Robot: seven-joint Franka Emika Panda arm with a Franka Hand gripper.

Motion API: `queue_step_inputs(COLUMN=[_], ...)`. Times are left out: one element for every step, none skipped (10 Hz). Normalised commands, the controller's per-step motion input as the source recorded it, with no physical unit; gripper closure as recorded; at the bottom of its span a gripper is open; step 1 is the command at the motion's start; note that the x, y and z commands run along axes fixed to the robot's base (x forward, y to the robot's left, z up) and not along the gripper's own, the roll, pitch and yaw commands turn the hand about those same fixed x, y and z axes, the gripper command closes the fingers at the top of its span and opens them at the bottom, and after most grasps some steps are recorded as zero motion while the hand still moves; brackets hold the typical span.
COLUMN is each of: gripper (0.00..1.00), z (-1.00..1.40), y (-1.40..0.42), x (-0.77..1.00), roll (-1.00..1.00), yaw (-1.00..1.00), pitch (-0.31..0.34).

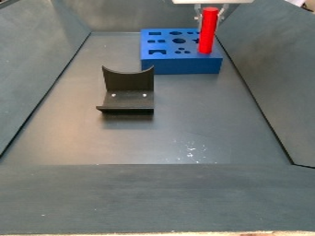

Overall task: Pick up the hexagon object. Move up. Move to above the board. Insert the hexagon object.
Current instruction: Insert the hexagon object.

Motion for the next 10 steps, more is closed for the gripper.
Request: queue_step_inputs(gripper=[1.00, 1.00, 1.00, 1.00, 1.00, 1.00, 1.00, 1.00, 1.00, 1.00], z=[-1.00, -1.00, -1.00, -1.00, -1.00, -1.00, -1.00, -0.89, -0.07, -0.03], y=[0.00, 0.00, 0.00, 0.00, 0.00, 0.00, 0.00, 0.00, 0.00, 0.00], x=[0.15, 0.32, 0.35, 0.38, 0.39, 0.37, 0.37, 0.17, 0.00, 0.00], roll=[0.04, 0.01, 0.00, 0.00, 0.00, 0.00, 0.00, 0.00, -0.01, 0.01], yaw=[0.00, 0.00, 0.00, 0.00, 0.00, 0.00, 0.00, 0.00, 0.00, 0.00], pitch=[-0.037, 0.000, 0.000, 0.000, 0.000, -0.016, -0.034, -0.170, -0.051, 0.000])
